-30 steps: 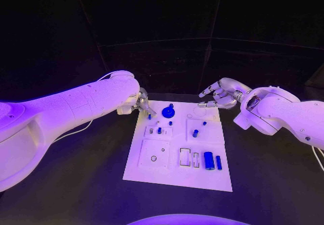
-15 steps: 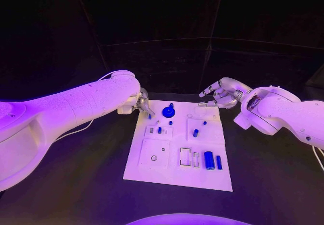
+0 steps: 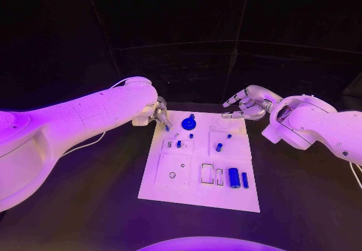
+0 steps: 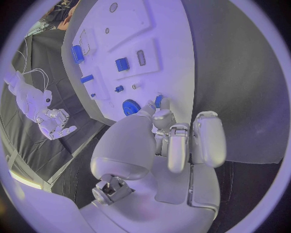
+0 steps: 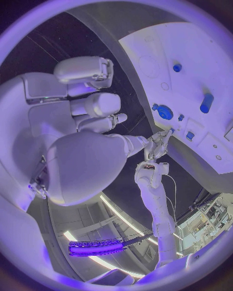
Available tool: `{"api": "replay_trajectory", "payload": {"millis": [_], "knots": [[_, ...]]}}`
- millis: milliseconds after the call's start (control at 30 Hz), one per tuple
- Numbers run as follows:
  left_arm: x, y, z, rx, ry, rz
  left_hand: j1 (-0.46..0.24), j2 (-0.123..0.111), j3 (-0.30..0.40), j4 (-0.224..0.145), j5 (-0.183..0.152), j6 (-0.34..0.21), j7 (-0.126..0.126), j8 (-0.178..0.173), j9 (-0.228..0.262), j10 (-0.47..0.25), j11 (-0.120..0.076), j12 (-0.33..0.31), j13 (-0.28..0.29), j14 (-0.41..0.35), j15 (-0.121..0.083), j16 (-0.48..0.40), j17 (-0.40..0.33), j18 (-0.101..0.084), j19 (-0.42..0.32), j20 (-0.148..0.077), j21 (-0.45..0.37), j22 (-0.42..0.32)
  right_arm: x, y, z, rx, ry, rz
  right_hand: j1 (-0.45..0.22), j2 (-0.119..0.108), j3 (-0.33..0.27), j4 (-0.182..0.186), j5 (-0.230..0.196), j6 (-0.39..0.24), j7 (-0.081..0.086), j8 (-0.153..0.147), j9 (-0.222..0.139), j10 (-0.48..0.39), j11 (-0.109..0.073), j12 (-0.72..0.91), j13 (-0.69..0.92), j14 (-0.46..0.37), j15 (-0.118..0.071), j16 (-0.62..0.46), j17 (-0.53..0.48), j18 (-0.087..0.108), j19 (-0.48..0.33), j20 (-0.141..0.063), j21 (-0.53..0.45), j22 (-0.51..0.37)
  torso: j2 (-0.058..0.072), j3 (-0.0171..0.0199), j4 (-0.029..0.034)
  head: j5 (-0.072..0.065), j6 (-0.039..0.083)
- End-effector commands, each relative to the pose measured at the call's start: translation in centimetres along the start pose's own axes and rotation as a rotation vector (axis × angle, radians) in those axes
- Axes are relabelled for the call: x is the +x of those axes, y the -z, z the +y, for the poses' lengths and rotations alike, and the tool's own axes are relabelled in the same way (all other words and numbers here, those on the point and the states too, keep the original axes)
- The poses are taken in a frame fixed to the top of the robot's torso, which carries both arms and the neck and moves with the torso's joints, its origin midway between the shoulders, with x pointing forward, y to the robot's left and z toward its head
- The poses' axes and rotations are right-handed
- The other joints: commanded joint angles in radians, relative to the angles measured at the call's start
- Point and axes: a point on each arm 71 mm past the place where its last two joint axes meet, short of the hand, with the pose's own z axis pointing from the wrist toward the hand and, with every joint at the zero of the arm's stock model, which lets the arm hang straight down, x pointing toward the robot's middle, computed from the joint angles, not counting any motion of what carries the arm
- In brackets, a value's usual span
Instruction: Assemble the parts on the task board
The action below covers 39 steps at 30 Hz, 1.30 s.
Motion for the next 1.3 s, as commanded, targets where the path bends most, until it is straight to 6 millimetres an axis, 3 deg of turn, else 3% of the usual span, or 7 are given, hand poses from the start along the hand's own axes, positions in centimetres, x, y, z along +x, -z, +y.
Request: {"api": "replay_trajectory", "payload": {"millis": [33, 200, 267, 367, 500, 733, 1300], "knots": [[-0.1, 0.0, -0.1, 0.023, -0.004, -0.004, 0.038, 0.012, 0.061, -0.036, 0.002, -0.004, 0.003, -0.009, -0.007, -0.006, -0.004, -0.010, -0.003, 0.104, 0.001, 0.003, 0.263, -0.007, 0.001, -0.002, 0.000, 0.000, 0.0, 0.0, 0.2, -0.012, -0.001, 0.005, -0.001, 0.008, -0.004, -0.001, 0.006, -0.005, 0.000, 0.005, -0.001, -0.008, 0.000, -0.004, 0.012, -0.002, -0.005, -0.004, 0.001, 0.015, 0.031, -0.009, -0.004, 0.151, -0.001, 0.0000, -0.0003, 0.002, 0.000], [0.0, 0.1, 0.0, 0.027, -0.005, 0.002, 0.006, -0.030, 0.215, -0.094, 0.017, 0.003, 0.014, -0.014, -0.028, -0.008, 0.007, -0.017, -0.010, 0.104, 0.010, 0.003, 0.263, -0.008, 0.001, 0.007, -0.001, 0.003, 0.0, 0.0, 0.2, -0.012, -0.001, 0.006, -0.001, 0.008, -0.004, -0.001, 0.006, -0.005, 0.000, 0.005, -0.001, -0.008, 0.000, -0.004, 0.012, -0.002, -0.005, -0.004, 0.001, 0.015, 0.031, -0.009, -0.004, 0.151, 0.000, 0.0001, 0.0003, 0.002, 0.000], [-0.1, 0.1, 0.2, 0.031, 0.005, -0.001, -0.054, -0.066, 0.323, -0.115, 0.029, 0.012, 0.021, -0.006, -0.035, -0.005, 0.009, -0.019, -0.014, 0.104, 0.014, 0.003, 0.263, -0.006, 0.001, 0.008, -0.003, 0.004, 0.0, 0.0, 0.2, -0.012, -0.001, 0.006, -0.001, 0.008, -0.004, -0.001, 0.006, -0.005, 0.000, 0.005, -0.001, -0.008, 0.000, -0.004, 0.012, -0.002, -0.005, -0.004, 0.001, 0.015, 0.031, -0.009, -0.004, 0.151, -0.001, 0.0003, 0.0009, 0.003, 0.000], [-0.1, 0.2, 0.4, 0.044, 0.040, -0.012, -0.088, -0.096, 0.399, -0.140, 0.058, 0.012, 0.016, 0.006, -0.035, -0.002, 0.005, -0.019, -0.016, 0.104, 0.013, 0.003, 0.263, -0.006, 0.001, 0.010, -0.005, 0.003, 0.0, 0.0, 0.2, -0.012, -0.001, 0.006, -0.001, 0.008, -0.004, -0.001, 0.006, -0.005, 0.000, 0.005, -0.001, -0.008, 0.000, -0.004, 0.012, -0.002, -0.005, -0.004, 0.001, 0.015, 0.031, -0.009, -0.004, 0.151, -0.001, 0.0006, 0.0016, 0.003, 0.001], [-0.1, 0.7, 0.7, 0.073, 0.105, -0.037, -0.135, -0.125, 0.472, -0.156, 0.111, 0.017, 0.013, 0.030, -0.028, 0.003, 0.002, -0.022, -0.023, 0.104, 0.010, 0.003, 0.263, -0.006, 0.000, 0.009, -0.009, 0.000, -0.1, 0.0, 0.1, -0.009, -0.001, 0.005, -0.001, 0.008, -0.004, -0.001, 0.006, -0.005, 0.000, 0.005, -0.001, -0.008, 0.000, -0.004, 0.012, -0.002, -0.005, -0.004, 0.001, 0.015, 0.031, -0.009, -0.004, 0.151, -0.002, 0.0007, 0.0012, 0.023, 0.007], [0.6, 2.0, 1.1, 0.127, 0.166, -0.069, -0.168, -0.148, 0.521, -0.171, 0.127, 0.020, 0.007, 0.052, -0.021, 0.011, -0.001, -0.024, -0.027, 0.104, 0.007, 0.003, 0.263, -0.005, 0.000, 0.006, -0.013, -0.002, -0.2, 0.0, -0.1, -0.005, 0.000, 0.002, -0.001, 0.010, -0.005, -0.002, 0.007, -0.004, 0.000, 0.005, -0.001, -0.007, -0.001, -0.003, 0.012, -0.001, -0.005, -0.004, 0.000, 0.015, 0.031, -0.009, -0.005, 0.151, -0.006, 0.0017, 0.0072, 0.015, 0.000], [4.7, 4.8, 2.7, 0.183, 0.143, -0.088, -0.182, -0.170, 0.551, -0.187, 0.131, 0.029, 0.002, 0.065, -0.019, 0.021, -0.005, -0.024, -0.027, 0.104, 0.004, 0.003, 0.263, -0.005, 0.001, 0.004, -0.015, -0.002, -0.3, 0.1, -0.2, 0.000, 0.001, 0.000, -0.002, 0.011, -0.005, -0.002, 0.007, -0.004, 0.000, 0.006, -0.001, -0.008, -0.001, -0.004, 0.011, -0.002, -0.005, -0.005, -0.001, 0.015, 0.031, -0.009, -0.005, 0.150, -0.005, 0.0007, 0.0064, 0.016, -0.003]]}}
